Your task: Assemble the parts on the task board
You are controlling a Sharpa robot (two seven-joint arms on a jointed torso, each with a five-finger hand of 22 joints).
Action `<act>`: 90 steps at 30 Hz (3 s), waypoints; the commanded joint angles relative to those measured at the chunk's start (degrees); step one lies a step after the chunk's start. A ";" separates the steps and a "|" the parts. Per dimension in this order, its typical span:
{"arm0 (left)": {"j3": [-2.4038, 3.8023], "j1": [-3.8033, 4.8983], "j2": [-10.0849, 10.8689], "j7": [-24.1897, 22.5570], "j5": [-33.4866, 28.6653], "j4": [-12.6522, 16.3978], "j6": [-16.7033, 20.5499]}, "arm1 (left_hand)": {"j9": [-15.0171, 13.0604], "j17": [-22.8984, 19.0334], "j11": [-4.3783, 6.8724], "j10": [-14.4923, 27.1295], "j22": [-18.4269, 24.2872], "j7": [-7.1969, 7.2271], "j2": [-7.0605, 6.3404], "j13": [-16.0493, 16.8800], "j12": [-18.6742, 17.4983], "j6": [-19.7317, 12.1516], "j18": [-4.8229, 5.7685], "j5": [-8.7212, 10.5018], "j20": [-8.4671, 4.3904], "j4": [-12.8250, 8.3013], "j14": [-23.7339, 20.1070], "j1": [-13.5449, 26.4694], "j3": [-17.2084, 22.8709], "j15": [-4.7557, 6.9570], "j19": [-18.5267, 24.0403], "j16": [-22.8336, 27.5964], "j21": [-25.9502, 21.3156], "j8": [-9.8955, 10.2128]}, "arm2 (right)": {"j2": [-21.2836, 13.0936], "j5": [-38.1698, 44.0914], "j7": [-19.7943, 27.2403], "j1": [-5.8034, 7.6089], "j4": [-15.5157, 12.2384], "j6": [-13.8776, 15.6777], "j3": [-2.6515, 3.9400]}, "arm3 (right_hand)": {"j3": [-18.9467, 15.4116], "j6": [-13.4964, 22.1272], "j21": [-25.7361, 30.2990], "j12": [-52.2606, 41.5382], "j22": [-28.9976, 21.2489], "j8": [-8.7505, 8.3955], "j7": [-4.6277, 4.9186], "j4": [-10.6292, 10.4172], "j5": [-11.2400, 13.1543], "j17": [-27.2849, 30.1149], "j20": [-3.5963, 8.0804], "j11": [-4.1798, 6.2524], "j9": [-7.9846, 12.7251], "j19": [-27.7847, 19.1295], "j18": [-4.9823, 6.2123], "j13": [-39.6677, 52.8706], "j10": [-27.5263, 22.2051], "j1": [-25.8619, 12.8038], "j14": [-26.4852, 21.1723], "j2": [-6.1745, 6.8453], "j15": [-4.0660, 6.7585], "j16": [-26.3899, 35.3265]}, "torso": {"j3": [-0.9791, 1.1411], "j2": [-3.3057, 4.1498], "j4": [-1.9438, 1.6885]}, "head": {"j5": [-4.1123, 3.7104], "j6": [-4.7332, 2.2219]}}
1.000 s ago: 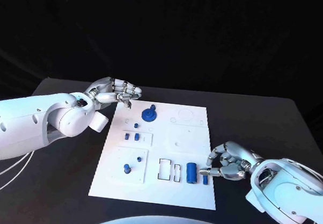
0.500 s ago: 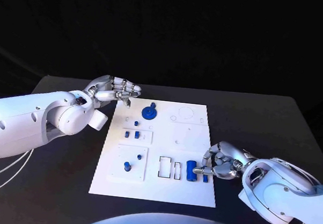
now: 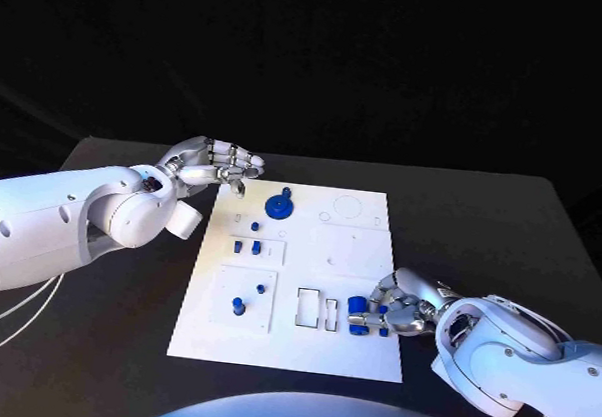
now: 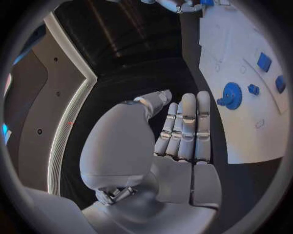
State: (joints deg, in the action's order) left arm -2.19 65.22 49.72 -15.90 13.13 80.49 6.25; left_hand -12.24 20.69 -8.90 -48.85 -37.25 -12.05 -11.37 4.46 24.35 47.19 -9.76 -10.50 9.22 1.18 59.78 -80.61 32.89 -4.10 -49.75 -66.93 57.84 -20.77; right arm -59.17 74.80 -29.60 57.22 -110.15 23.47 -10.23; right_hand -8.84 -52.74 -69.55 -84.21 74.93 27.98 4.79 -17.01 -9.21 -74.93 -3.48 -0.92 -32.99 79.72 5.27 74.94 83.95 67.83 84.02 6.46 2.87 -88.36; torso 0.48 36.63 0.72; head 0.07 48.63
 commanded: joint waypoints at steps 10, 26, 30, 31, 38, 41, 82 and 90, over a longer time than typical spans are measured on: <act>0.05 0.00 -0.05 -0.21 -0.30 0.20 -1.05 | 0.08 0.00 0.00 0.44 0.08 -0.32 0.24 0.00 0.32 -0.26 -0.83 -0.31 0.21 -0.25 -0.30 0.36 -0.20 -0.06 0.18 -0.23 -0.10 -0.39 | 1.79 3.27 -1.63 -0.74 1.57 -4.26 -0.07 | 1.69 -1.46 0.79 -0.10 0.81 0.19 -0.54 0.32 0.05 -6.61 0.57 0.90 0.05 -0.02 -0.40 9.28 2.51 3.38 4.45 -1.78 0.62 -0.27 | -0.04 0.00 0.00 | 0.20 0.38; 0.05 0.00 -0.13 -0.08 -0.32 0.17 -1.21 | 0.09 -0.01 0.00 0.73 0.07 -0.31 0.40 0.00 0.59 -0.37 -0.87 -0.58 0.21 -0.46 -0.42 0.15 0.03 -0.04 0.25 -0.28 -0.07 -0.68 | 1.87 -0.69 -1.06 -1.02 1.42 -0.39 -0.07 | 9.44 -4.55 0.17 -0.67 1.95 -2.22 -1.67 0.42 -0.22 -7.34 1.34 1.94 1.75 0.59 -0.61 10.35 3.16 15.13 4.58 -4.55 1.50 -0.27 | -0.04 -0.06 -0.01 | 0.45 1.37; 0.05 0.00 -0.16 -0.03 -0.32 0.15 -1.22 | 0.09 -0.01 0.00 0.75 0.06 -0.32 0.42 0.00 0.62 -0.39 -0.87 -0.64 0.20 -0.49 -0.43 0.12 0.07 -0.03 0.25 -0.29 -0.05 -0.71 | 1.76 -5.59 0.13 -0.98 1.09 0.97 -0.06 | 10.51 -5.06 -0.32 -1.07 2.34 -2.58 -1.83 0.38 -0.21 -7.60 1.48 2.10 2.01 0.87 -0.73 10.75 3.45 15.19 4.63 -4.64 1.64 -0.31 | -0.11 -0.08 0.02 | 0.48 1.37; 0.05 0.00 -0.17 -0.03 -0.32 0.15 -1.21 | 0.09 -0.01 0.00 0.75 0.06 -0.32 0.42 0.00 0.62 -0.39 -0.87 -0.65 0.20 -0.49 -0.43 0.11 0.08 -0.03 0.25 -0.29 -0.05 -0.71 | 1.73 -6.42 0.38 -0.96 1.01 1.25 -0.06 | 10.64 -5.14 -0.28 -1.16 2.32 -2.62 -1.85 0.37 -0.20 -7.63 1.50 2.12 2.05 0.85 -0.72 10.84 3.52 15.14 4.64 -4.64 1.66 -0.31 | -0.11 -0.05 0.03 | 0.51 1.37; 0.05 0.00 -0.25 0.00 -0.32 0.12 -1.29 | 0.09 -0.02 -0.01 0.80 0.04 -0.33 0.40 0.00 0.69 -0.41 -0.86 -0.70 0.20 -0.52 -0.46 0.12 0.10 -0.04 0.26 -0.29 -0.01 -0.77 | 1.12 -13.37 4.97 -0.15 -0.17 4.35 0.01 | 12.06 -6.99 -1.06 -2.24 3.02 -3.17 -2.25 0.30 -0.03 -8.35 1.79 2.48 2.45 1.31 -0.90 11.89 4.27 12.68 4.78 -3.82 1.96 -0.44 | -0.10 -0.04 0.06 | 0.61 1.37; 0.05 0.00 -0.31 -0.02 -0.32 0.10 -1.33 | 0.09 -0.02 -0.01 0.80 0.04 -0.33 0.40 0.00 0.69 -0.41 -0.86 -0.70 0.20 -0.52 -0.46 0.12 0.10 -0.04 0.26 -0.29 -0.01 -0.77 | 0.85 -14.23 6.59 0.46 -0.64 4.94 0.06 | 12.15 -7.58 -1.62 -2.81 3.44 -3.31 -2.38 0.33 0.05 -8.95 1.89 2.60 2.51 1.60 -1.02 12.42 4.60 11.78 4.89 -3.56 2.06 -0.55 | -0.09 -0.10 0.06 | 0.73 1.37; 0.05 0.00 -0.41 -0.05 -0.32 0.22 -1.80 | 0.09 -0.02 -0.01 0.84 0.03 -0.33 0.38 0.00 0.74 -0.42 -0.86 -0.72 0.20 -0.56 -0.48 0.12 0.12 -0.04 0.27 -0.30 0.01 -0.84 | 10.23 -13.65 3.09 0.67 3.47 -0.61 0.15 | 11.88 -10.92 -1.88 -3.80 4.26 -3.71 -3.09 0.21 0.24 -9.85 2.38 3.21 1.97 1.95 -1.11 13.48 5.26 1.25 5.03 -6.28 2.59 -0.66 | -0.09 0.08 0.05 | 1.95 1.37; 0.06 0.00 -0.29 -0.05 -0.32 0.26 -2.02 | 0.11 -0.03 -0.04 1.01 -0.01 -0.34 0.37 0.00 0.97 -0.51 -0.85 -0.76 0.23 -0.58 -0.52 0.28 0.16 -0.07 0.32 -0.36 0.09 -1.06 | 10.57 -10.88 1.29 0.44 3.44 1.17 0.16 | 11.72 -11.47 -2.15 -3.99 4.49 -3.39 -3.31 0.21 0.22 -10.18 2.48 3.39 1.75 2.12 -1.18 13.66 5.36 0.33 5.09 -6.80 2.72 -0.71 | -0.09 0.05 0.03 | 1.97 1.37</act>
State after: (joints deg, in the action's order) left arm -2.18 65.21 49.47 -15.63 13.09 80.56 5.31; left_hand -12.22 20.69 -9.03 -48.32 -37.25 -12.05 -11.37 4.46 25.07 47.20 -9.76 -11.00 9.22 1.02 59.79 -80.61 33.05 -4.10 -49.76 -66.93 57.84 -21.53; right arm -48.75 61.50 -26.01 58.04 -106.76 25.43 -9.78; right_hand 3.24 -58.41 -71.77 -87.81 74.93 24.38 5.73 -16.76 -8.95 -74.93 -1.22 1.86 -29.58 81.56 4.39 74.90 84.01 68.12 83.86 0.01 5.15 -88.80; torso 0.38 36.72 0.79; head 2.03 50.00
